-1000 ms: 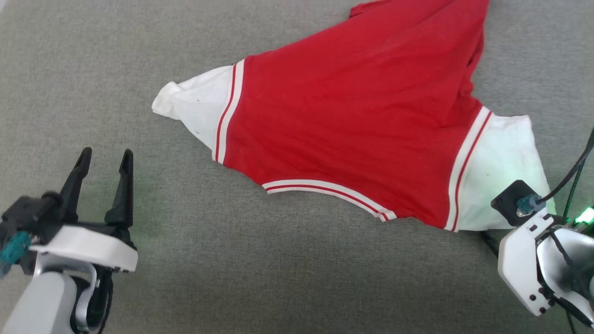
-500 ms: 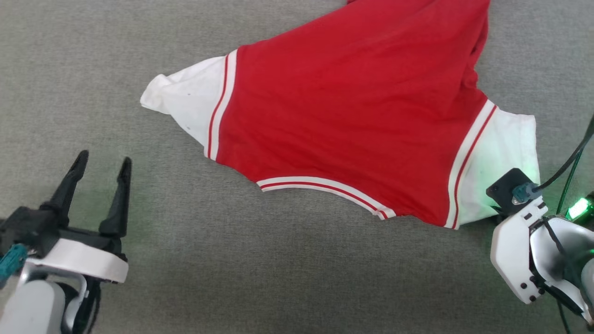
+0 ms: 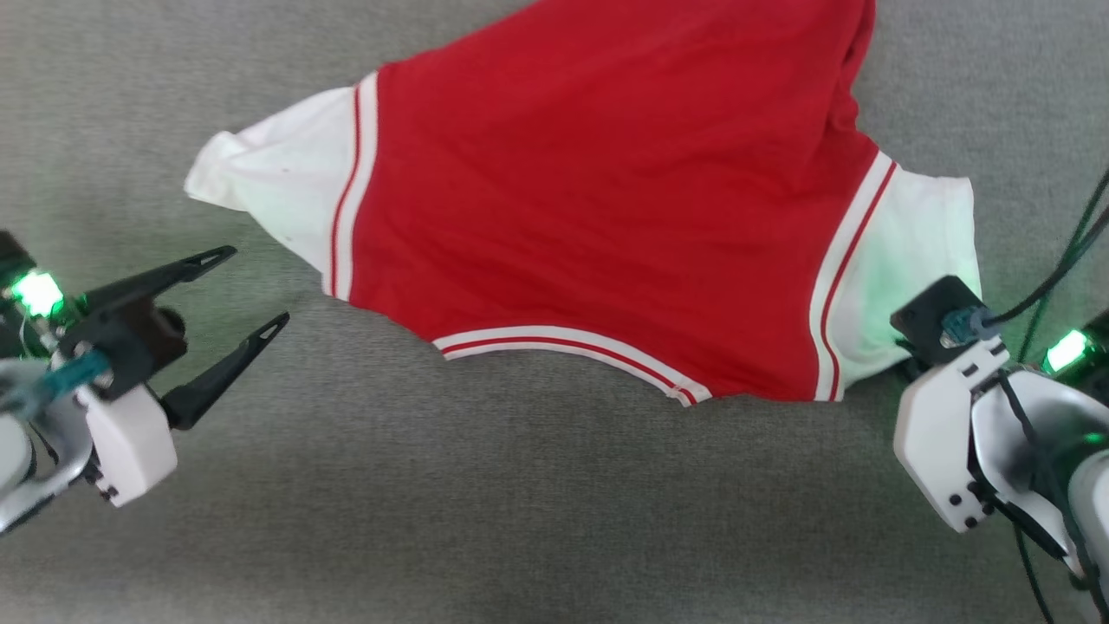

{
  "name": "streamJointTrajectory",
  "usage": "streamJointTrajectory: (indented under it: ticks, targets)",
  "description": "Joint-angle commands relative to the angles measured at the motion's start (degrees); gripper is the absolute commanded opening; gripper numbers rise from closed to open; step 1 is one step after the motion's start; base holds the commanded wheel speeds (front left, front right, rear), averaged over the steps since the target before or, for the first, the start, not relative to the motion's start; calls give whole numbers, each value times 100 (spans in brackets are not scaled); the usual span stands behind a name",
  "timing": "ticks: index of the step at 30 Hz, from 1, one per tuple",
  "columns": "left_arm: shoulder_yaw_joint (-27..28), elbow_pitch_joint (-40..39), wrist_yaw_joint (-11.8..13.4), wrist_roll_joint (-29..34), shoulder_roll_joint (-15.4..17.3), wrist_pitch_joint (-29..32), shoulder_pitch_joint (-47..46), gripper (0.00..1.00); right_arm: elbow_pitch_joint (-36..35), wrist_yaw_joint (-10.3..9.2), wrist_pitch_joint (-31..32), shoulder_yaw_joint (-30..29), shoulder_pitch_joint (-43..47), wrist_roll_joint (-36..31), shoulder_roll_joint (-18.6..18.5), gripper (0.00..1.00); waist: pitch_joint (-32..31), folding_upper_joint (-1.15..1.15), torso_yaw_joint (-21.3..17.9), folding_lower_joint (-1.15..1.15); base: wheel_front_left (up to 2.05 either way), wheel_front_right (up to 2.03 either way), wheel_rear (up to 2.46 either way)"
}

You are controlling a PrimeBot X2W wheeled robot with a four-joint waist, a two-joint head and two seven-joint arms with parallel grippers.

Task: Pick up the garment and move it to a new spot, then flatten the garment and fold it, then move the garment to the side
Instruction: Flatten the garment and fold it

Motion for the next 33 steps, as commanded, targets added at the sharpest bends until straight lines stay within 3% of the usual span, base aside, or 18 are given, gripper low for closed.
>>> streamJointTrajectory:
  ticks: [1,3,6,12,20,21,22,24,28,33]
  targets:
    - [-330,31,17,-154,-17,97,-338,100,230,-42,54,25,-50,-113,39,0,104,0,-82,0,0,0,0]
    - [-853,145,18,-211,37,253,-1025,100,233,-42,85,80,-118,-147,109,0,192,0,-139,0,0,0,0]
    - [-1054,301,16,-262,-69,413,-1488,100,292,-42,56,147,-189,-186,203,0,294,0,-219,0,0,0,0]
    - [-1045,123,17,106,-13,968,-1225,100,445,-42,-18,264,-293,-240,329,0,421,0,-345,0,0,0,0]
    - [-1075,217,17,217,23,1077,-1228,100,558,-39,-84,336,-353,-314,484,0,543,0,-413,0,0,0,0]
    - [-1078,241,18,216,3,1102,-1236,97,574,-39,-95,346,-370,-328,508,0,560,0,-422,0,0,0,0]
    - [-1079,280,18,204,-25,1098,-1269,81,591,-39,-124,352,-382,-339,538,0,574,0,-431,0,0,0,0]
    - [-1081,348,23,126,-50,1106,-1277,0,612,-39,-186,339,-416,-373,607,0,589,0,-458,0,0,0,0]
    - [-1077,447,17,-213,-90,868,-1366,0,588,-39,-423,215,-432,-471,713,0,517,0,-508,0,0,0,0]
    - [-1052,382,17,-1153,-113,407,-1410,0,329,-40,-872,-166,-294,-552,820,0,308,0,-530,0,0,0,0]
